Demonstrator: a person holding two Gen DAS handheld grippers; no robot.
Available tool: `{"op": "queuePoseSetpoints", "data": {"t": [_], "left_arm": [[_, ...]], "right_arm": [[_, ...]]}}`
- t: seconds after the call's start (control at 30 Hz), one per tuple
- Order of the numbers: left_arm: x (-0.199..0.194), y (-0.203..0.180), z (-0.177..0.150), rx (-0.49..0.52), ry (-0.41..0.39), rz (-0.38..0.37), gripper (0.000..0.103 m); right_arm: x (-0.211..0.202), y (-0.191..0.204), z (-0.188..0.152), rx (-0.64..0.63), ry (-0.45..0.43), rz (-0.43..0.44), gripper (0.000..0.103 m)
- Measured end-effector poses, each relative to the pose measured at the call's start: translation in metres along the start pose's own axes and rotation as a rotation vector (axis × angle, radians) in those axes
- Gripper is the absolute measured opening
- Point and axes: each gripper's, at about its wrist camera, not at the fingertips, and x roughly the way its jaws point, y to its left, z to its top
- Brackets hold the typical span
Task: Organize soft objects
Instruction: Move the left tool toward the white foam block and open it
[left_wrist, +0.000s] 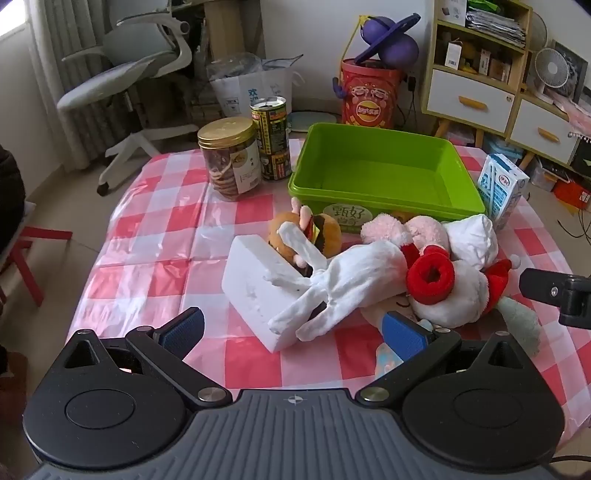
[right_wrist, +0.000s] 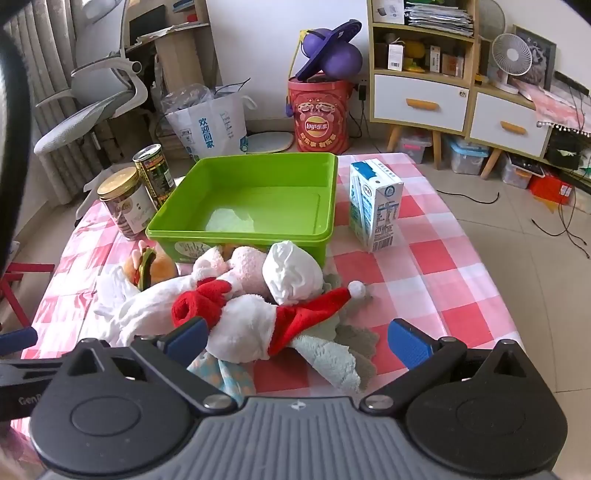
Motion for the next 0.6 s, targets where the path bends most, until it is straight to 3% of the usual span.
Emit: {"op": "queuePoseSetpoints", "data": {"t": [0.6], "left_arm": [[-0.0022, 0.0038, 0.0013, -0.003, -0.005, 0.007, 0.098]], "right_arm": [[-0.0002, 0.0026, -0.0013, -0.006, -0.001, 0.0, 0.081]]}}
